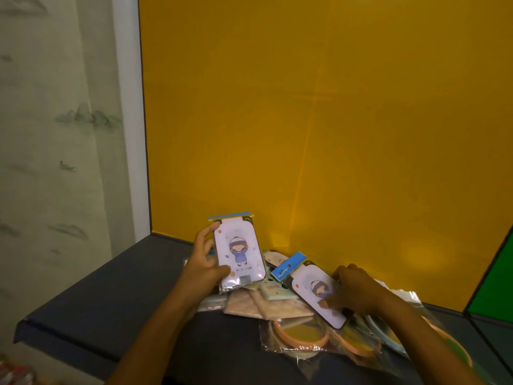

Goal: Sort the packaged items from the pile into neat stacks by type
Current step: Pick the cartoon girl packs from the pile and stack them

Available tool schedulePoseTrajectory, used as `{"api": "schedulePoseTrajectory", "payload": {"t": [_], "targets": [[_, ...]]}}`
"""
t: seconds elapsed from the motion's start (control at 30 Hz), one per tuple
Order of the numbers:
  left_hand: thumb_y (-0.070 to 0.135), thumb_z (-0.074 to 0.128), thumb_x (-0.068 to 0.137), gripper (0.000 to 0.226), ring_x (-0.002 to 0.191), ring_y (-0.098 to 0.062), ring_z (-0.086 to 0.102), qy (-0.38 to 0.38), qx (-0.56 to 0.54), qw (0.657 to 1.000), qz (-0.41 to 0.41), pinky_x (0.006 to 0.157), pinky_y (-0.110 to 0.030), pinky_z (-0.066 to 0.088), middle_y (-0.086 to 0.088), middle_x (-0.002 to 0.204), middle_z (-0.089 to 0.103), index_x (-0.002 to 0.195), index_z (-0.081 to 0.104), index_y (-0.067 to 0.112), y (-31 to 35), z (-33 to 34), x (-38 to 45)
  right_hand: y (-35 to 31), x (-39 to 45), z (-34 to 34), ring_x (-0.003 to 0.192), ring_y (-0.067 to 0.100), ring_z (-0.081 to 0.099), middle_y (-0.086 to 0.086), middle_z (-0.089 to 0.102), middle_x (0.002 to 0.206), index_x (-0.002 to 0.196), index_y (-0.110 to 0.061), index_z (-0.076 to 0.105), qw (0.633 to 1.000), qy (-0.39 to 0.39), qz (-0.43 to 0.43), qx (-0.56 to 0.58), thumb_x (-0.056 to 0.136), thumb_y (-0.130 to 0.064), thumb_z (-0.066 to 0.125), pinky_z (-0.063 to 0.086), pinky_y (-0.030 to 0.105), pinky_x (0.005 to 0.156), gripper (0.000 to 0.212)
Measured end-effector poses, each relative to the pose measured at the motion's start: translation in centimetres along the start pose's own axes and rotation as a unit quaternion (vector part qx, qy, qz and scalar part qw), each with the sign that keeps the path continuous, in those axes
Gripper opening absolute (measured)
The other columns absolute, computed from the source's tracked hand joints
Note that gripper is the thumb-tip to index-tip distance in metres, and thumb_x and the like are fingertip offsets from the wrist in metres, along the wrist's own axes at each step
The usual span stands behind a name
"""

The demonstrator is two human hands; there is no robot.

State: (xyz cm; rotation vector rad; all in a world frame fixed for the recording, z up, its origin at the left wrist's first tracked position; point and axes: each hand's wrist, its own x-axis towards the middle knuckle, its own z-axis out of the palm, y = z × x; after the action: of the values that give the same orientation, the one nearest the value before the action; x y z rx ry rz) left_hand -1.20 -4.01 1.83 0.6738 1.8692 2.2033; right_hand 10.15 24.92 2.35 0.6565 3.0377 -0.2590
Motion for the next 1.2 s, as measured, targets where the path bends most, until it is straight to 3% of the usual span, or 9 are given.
{"api": "schedulePoseTrajectory", "payload": {"t": [0.1, 0.2, 0.27, 0.43, 0.57, 0.63, 0.77, 1.0, 1.2], "targets": [[-0.016, 0.064, 0.071, 0.089, 0.116, -0.022, 0.060, -0.036, -0.021, 0.999, 0.021, 0.076, -0.043, 0.059, 0.004, 0.133, 0.054, 0.137, 0.035, 0.037, -0.5, 0.4, -0.4, 0.2, -0.1, -0.4, 0.093, 0.019, 0.050, 0.005, 0.053, 0.106, 0.108, -0.011, 0.056, 0.999, 0.005, -0.001, 0.039, 0.076, -0.043, 0.075, 0.040, 0.026, 0.068, 0.049], [-0.019, 0.062, 0.077, 0.087, 0.107, -0.014, 0.065, -0.025, -0.043, 0.998, 0.026, 0.076, -0.045, 0.059, 0.009, 0.119, 0.064, 0.135, 0.036, 0.040, -1.1, 1.1, -0.7, 0.5, -0.3, -1.1, 0.090, 0.023, 0.060, 0.009, 0.062, 0.101, 0.102, -0.007, 0.059, 0.994, 0.022, 0.004, 0.108, 0.084, -0.021, 0.066, 0.050, 0.034, 0.070, 0.024], [-0.017, 0.061, 0.079, 0.083, 0.100, -0.013, 0.068, -0.008, -0.058, 0.998, 0.011, 0.072, -0.042, 0.060, 0.013, 0.109, 0.066, 0.132, 0.037, 0.043, -1.5, 1.6, -0.7, 0.9, -0.5, -1.5, 0.092, 0.025, 0.062, 0.009, 0.064, 0.103, 0.102, -0.009, 0.058, 0.990, 0.018, 0.004, 0.140, 0.085, -0.015, 0.062, 0.053, 0.037, 0.074, 0.019], [-0.008, 0.067, 0.078, 0.074, 0.101, -0.020, 0.068, 0.019, -0.062, 0.998, 0.000, 0.071, -0.039, 0.060, -0.001, 0.113, 0.068, 0.130, 0.041, 0.037, -2.5, 2.9, -0.8, 2.0, -1.8, -2.1, 0.088, 0.030, 0.069, 0.014, 0.069, 0.098, 0.098, -0.015, 0.054, 0.961, -0.024, 0.001, 0.277, 0.087, -0.009, 0.056, 0.058, 0.051, 0.076, 0.012], [-0.004, 0.074, 0.075, 0.066, 0.104, -0.022, 0.067, 0.009, -0.063, 0.998, 0.001, 0.073, -0.040, 0.060, -0.001, 0.113, 0.069, 0.124, 0.048, 0.033, -2.9, 4.2, -0.9, 3.2, -3.8, -2.8, 0.084, 0.023, 0.069, 0.012, 0.068, 0.096, 0.101, -0.013, 0.057, 0.937, -0.030, 0.001, 0.348, 0.091, -0.003, 0.050, 0.056, 0.032, 0.065, 0.016], [0.002, 0.077, 0.074, 0.063, 0.106, -0.022, 0.066, 0.005, -0.046, 0.999, 0.001, 0.080, -0.047, 0.058, -0.001, 0.116, 0.069, 0.121, 0.051, 0.034, -3.4, 5.0, -0.9, 4.4, -4.8, -2.7, 0.087, 0.025, 0.069, 0.014, 0.067, 0.098, 0.102, -0.012, 0.058, 0.922, -0.007, 0.014, 0.386, 0.090, -0.002, 0.052, 0.055, 0.029, 0.065, 0.017], [0.011, 0.075, 0.075, 0.052, 0.104, -0.020, 0.067, -0.001, -0.014, 1.000, -0.003, 0.082, -0.047, 0.057, 0.002, 0.112, 0.070, 0.117, 0.055, 0.035, -3.5, 7.4, -1.2, 7.4, -6.9, -2.5, 0.090, 0.021, 0.070, 0.011, 0.067, 0.100, 0.102, -0.010, 0.059, 0.884, 0.075, 0.019, 0.462, 0.090, 0.000, 0.057, 0.056, 0.028, 0.066, 0.016], [0.000, 0.068, 0.080, 0.046, 0.084, -0.008, 0.071, -0.036, -0.007, 0.999, 0.009, 0.061, -0.026, 0.059, 0.004, 0.100, 0.070, 0.116, 0.053, 0.026, -2.2, 14.9, -2.9, 14.5, -11.1, -2.7, 0.093, 0.026, 0.072, 0.011, 0.071, 0.099, 0.105, -0.005, 0.058, 0.806, 0.202, 0.037, 0.556, 0.087, 0.000, 0.064, 0.058, 0.029, 0.064, 0.020], [-0.002, 0.067, 0.080, 0.046, 0.085, -0.018, 0.073, -0.047, -0.030, 0.998, 0.025, 0.065, -0.036, 0.061, -0.005, 0.092, 0.074, 0.116, 0.057, 0.025, -1.8, 23.1, -5.2, 22.5, -15.0, -3.5, 0.090, 0.022, 0.072, 0.012, 0.073, 0.100, 0.109, -0.005, 0.058, 0.776, 0.254, 0.024, 0.578, 0.087, 0.002, 0.063, 0.056, 0.027, 0.066, 0.023]]}}
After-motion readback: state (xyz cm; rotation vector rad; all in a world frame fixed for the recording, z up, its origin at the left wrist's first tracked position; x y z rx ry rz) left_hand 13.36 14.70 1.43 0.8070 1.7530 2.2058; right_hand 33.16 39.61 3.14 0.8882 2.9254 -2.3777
